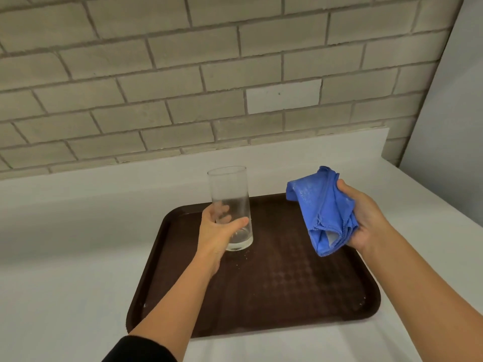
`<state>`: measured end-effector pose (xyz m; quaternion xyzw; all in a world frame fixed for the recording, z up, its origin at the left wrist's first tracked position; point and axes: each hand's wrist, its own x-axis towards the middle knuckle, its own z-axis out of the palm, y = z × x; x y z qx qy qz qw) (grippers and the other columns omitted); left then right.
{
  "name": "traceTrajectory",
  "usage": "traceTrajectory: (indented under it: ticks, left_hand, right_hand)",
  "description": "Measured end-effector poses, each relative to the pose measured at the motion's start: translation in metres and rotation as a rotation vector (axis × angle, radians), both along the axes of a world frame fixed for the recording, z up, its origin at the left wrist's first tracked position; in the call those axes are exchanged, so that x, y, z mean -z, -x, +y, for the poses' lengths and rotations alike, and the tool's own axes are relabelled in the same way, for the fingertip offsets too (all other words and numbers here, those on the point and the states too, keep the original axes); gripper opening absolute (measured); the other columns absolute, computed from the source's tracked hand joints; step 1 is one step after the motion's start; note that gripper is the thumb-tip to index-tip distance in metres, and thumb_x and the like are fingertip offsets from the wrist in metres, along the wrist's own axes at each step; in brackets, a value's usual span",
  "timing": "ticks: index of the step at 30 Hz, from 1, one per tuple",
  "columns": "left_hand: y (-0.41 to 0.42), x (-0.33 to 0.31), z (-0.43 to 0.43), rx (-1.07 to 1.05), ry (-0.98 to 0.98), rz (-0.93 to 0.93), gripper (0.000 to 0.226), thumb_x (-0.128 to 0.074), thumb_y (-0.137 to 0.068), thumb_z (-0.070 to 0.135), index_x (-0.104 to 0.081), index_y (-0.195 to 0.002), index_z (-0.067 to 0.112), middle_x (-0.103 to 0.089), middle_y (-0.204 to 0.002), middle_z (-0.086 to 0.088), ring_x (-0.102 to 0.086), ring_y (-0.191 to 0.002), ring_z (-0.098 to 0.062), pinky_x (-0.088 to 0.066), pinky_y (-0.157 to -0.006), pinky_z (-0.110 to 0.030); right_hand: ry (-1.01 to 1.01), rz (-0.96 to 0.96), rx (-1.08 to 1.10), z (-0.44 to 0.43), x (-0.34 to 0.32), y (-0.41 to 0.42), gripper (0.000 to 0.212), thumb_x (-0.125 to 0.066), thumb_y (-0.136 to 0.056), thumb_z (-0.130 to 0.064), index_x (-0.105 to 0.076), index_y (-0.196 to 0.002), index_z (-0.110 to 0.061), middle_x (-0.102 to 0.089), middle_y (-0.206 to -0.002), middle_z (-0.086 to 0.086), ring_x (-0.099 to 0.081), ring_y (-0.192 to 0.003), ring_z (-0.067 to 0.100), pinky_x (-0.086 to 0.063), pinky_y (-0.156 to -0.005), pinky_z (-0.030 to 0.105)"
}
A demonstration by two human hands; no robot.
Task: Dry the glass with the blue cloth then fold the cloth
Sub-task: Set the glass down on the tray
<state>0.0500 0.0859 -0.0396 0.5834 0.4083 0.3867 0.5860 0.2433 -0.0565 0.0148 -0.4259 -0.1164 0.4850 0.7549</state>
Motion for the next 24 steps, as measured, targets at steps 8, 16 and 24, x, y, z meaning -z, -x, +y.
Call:
traceTrajectory:
  ticks: [8,16,24]
  left_hand:
    - [-0.017,0.023,-0.001,-0.039,-0.117,0.018,0.074,-0.085,-0.053,0.015,-0.043,-0.113,0.028,-0.054,-0.111,0.017,-0.052,-0.11,-0.008,-0.043,-0.087,-0.021]
    - [-0.025,0.034,0.001,-0.032,-0.143,0.077,0.079,-0.086,-0.05,0.017,-0.041,-0.114,0.028,-0.053,-0.109,0.014,-0.054,-0.099,-0.001,-0.039,-0.07,-0.009]
    - [-0.023,0.012,-0.021,-0.194,-0.175,0.276,0.107,-0.086,-0.052,0.019,-0.024,-0.139,0.018,-0.028,-0.145,-0.007,-0.026,-0.136,-0.027,-0.03,-0.11,-0.042]
  right_hand:
    - [0.03,0.014,0.019,-0.009,0.008,-0.002,0.031,-0.049,-0.088,-0.038,-0.062,-0.076,-0.011,-0.065,-0.054,0.004,-0.062,-0.045,0.015,-0.053,-0.044,0.022]
    - [0.051,0.031,0.038,-0.011,0.008,-0.002,0.03,-0.05,-0.087,-0.038,-0.062,-0.079,-0.011,-0.068,-0.052,0.003,-0.064,-0.046,0.014,-0.054,-0.044,0.023]
    - [0.055,0.04,0.033,-0.011,0.009,0.002,0.033,-0.052,-0.086,-0.04,-0.065,-0.082,-0.009,-0.071,-0.055,0.006,-0.066,-0.046,0.017,-0.053,-0.042,0.024]
